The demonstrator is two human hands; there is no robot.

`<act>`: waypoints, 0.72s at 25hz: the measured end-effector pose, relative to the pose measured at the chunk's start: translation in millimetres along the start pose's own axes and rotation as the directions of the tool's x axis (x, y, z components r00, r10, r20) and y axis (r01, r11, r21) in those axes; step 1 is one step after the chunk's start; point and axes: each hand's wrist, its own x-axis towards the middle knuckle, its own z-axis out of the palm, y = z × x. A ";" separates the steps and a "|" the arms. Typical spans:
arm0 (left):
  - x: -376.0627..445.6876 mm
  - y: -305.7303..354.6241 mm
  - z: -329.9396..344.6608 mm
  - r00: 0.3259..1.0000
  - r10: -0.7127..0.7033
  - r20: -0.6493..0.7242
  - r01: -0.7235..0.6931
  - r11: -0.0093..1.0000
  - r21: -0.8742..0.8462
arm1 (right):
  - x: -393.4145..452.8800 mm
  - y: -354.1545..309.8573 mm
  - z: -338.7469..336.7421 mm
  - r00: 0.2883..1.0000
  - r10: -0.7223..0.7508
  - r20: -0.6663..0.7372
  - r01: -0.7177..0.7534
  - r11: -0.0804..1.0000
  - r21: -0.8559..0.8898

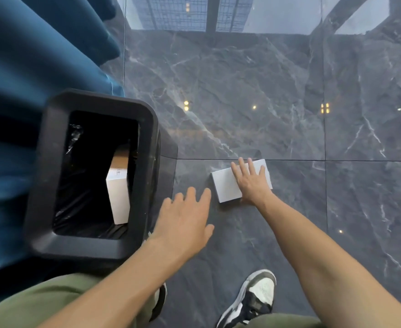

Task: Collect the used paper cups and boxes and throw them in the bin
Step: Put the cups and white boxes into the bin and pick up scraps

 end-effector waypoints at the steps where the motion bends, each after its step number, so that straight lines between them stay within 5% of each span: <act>1: 0.5 1.4 -4.8 1.000 0.001 -0.016 -0.001 1.000 0.012 | 5.7 -2.9 8.9 1.000 -0.003 -0.017 0.002 0.998 -0.066; 5: 5.4 11.4 -11.1 0.998 0.031 -0.053 -0.034 0.998 -0.058 | 8.7 -12.8 23.1 0.995 0.035 -0.091 -0.041 0.997 -0.065; 8: 5.7 8.6 -11.3 1.000 -0.012 -0.004 0.010 0.942 -0.336 | -27.3 -19.3 -4.9 0.975 0.220 -0.017 -0.194 0.893 0.407; 10: -10.6 7.8 -12.9 0.993 -0.096 0.065 0.115 0.726 -0.678 | -74.0 -21.6 -41.7 0.956 0.290 0.053 -0.235 0.641 0.731; 12: -40.2 8.9 -23.1 0.968 -0.197 0.157 0.231 0.439 -0.868 | -130.4 -24.4 -80.9 0.948 0.312 0.065 -0.216 0.481 0.850; 18: -124.0 -15.1 -84.5 0.878 -0.382 0.288 0.288 -0.059 -0.956 | -275.7 -40.4 -211.4 0.987 0.157 -0.031 -0.057 0.524 0.850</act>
